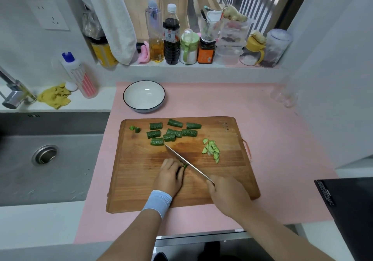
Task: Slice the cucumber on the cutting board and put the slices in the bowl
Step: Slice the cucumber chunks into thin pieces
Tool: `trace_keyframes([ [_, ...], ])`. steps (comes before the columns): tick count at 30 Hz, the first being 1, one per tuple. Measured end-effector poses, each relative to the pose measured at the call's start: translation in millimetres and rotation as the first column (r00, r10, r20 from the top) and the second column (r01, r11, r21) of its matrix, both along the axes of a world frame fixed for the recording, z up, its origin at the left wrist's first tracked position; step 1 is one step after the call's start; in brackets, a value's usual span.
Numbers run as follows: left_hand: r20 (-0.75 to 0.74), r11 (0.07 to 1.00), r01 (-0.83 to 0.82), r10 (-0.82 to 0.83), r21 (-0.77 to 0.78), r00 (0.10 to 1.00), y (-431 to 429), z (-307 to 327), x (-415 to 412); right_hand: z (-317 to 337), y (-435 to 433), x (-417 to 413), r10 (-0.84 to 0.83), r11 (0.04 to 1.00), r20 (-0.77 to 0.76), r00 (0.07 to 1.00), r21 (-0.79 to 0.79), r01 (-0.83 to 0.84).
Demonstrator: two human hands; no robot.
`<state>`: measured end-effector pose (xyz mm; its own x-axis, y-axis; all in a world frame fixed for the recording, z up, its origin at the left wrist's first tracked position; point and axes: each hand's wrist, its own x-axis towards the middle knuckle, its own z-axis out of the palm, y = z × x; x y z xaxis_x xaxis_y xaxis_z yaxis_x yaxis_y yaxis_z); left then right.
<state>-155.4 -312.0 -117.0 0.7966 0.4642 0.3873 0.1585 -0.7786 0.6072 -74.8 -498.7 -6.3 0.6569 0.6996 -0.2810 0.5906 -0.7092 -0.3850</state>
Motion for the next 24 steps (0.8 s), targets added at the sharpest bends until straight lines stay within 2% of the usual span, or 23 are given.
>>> trace_keyframes([
  [13,0.015,0.997,-0.064,0.063,0.034,0.998,-5.3,-0.3,-0.8,-9.3,20.9,8.4,0.03,0.999,-0.097,0.995,-0.033,-0.033],
  [24,0.01,0.997,-0.072,0.072,0.029,0.997,-8.5,1.1,-3.0,-5.7,29.6,11.0,0.038,0.999,-0.065,0.997,-0.016,-0.039],
])
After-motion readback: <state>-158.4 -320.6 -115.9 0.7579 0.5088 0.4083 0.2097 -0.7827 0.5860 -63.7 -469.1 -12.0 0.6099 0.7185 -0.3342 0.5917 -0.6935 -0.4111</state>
